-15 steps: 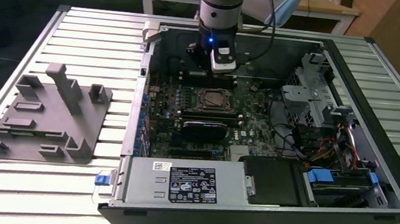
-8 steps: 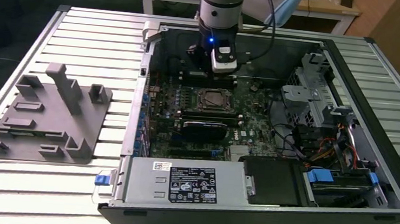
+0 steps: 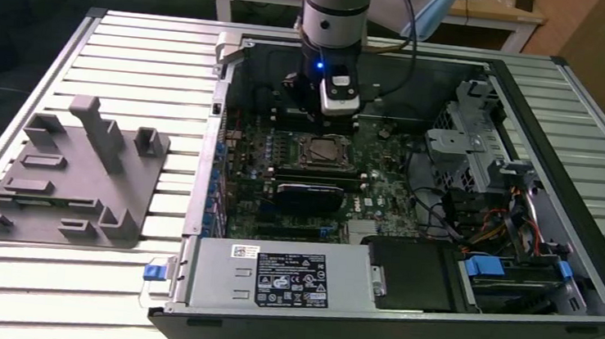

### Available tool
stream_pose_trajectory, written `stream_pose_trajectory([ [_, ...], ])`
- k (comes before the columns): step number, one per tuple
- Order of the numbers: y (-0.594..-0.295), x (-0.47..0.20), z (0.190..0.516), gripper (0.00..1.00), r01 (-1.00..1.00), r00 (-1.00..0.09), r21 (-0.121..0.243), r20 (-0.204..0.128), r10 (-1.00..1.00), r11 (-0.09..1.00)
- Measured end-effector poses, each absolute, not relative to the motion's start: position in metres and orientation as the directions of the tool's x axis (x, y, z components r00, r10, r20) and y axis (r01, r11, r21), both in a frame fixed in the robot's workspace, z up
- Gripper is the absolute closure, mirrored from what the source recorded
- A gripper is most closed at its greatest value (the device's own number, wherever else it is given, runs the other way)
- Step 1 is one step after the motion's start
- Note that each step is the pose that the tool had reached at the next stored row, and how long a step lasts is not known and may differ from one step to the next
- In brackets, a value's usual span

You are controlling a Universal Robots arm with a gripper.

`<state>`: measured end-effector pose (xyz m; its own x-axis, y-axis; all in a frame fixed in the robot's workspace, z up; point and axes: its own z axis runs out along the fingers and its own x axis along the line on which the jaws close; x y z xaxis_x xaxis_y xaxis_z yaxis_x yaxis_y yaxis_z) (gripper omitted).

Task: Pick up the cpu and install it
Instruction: 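Install the first cpu locking lever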

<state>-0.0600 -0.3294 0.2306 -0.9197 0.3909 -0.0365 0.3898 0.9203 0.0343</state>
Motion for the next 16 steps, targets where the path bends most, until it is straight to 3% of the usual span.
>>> stream_pose_trajectory([
  [16,-0.3352,-0.0588,0.2285,0.89,0.281,-0.959,0.021,-0.042,0.282,0.959],
])
